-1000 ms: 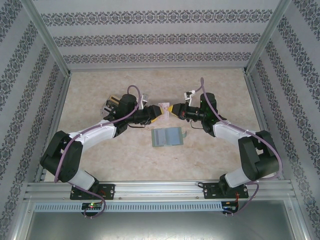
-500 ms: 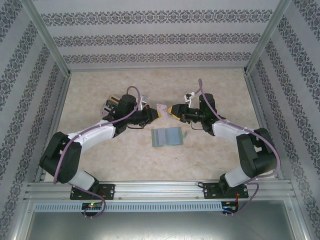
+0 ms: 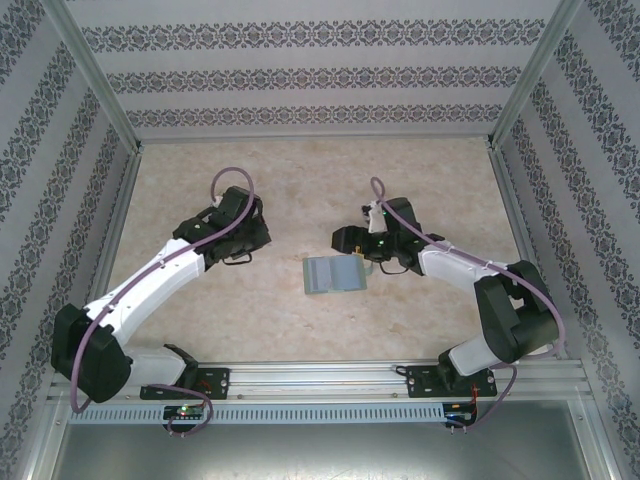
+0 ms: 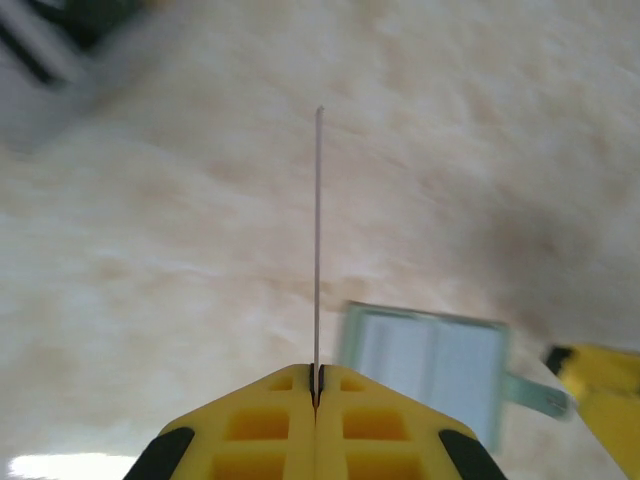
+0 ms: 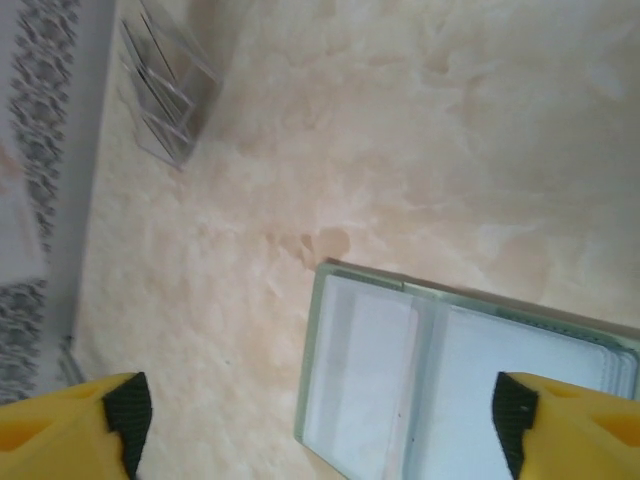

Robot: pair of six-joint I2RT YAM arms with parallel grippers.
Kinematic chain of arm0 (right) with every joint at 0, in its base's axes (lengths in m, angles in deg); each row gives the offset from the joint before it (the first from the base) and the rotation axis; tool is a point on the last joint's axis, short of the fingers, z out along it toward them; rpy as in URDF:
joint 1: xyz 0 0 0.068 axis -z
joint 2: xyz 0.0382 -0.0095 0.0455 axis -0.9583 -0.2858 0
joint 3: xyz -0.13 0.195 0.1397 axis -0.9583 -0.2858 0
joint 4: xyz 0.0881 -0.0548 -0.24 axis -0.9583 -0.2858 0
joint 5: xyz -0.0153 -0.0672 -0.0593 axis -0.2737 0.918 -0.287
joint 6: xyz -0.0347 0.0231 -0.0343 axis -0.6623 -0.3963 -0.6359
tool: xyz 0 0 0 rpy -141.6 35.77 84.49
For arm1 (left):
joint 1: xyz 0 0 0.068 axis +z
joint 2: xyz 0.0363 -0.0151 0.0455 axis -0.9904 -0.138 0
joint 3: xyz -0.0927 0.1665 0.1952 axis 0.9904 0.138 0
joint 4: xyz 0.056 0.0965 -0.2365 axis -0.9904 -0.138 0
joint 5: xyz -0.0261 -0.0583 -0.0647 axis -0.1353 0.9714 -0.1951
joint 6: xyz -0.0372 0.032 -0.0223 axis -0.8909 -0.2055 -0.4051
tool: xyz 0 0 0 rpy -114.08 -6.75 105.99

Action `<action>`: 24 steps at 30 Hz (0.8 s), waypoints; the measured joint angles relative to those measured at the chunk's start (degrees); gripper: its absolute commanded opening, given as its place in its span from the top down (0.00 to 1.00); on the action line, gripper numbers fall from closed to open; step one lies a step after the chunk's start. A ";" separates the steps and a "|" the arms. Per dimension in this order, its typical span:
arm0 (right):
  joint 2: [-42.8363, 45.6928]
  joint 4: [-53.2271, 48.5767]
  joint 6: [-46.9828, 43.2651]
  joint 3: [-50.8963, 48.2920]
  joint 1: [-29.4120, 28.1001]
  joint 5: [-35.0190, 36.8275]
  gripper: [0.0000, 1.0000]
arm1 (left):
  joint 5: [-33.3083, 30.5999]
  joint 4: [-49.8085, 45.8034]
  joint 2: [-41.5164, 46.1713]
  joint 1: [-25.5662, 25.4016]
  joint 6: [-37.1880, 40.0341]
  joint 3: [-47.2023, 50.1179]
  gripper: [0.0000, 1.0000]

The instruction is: Take the credit cards out of the card holder

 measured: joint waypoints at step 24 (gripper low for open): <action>3.08 -10.40 -12.72 2.62 -11.10 26.91 0.02 | -17.81 -13.84 -21.51 10.51 -10.73 -16.09 1.00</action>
